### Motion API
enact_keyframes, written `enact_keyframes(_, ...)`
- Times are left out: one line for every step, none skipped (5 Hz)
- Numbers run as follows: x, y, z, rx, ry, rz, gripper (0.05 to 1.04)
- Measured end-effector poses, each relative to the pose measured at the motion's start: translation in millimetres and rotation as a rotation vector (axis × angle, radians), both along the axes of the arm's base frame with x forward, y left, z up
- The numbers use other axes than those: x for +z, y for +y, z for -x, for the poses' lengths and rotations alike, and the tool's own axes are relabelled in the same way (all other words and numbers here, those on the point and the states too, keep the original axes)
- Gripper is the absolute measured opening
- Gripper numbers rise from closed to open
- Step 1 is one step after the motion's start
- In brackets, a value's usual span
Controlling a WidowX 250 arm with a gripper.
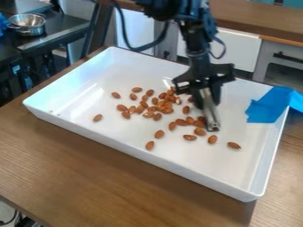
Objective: Sweep into pile
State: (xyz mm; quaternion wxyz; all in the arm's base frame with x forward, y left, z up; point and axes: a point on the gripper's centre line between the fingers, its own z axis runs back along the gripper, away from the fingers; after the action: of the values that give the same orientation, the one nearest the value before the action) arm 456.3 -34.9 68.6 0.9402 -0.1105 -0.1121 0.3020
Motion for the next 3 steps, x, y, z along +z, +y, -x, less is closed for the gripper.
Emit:
enact_keyframes(-2.5, 33, 2, 0.002, -0.028, 0.026, 0.363)
enact_keyframes(-3.8, 77, 12, 0.034, -0.055, 0.056, 0.363)
enact_keyframes(-2.5, 122, 30, 0.129, -0.074, 0.097, 0.363)
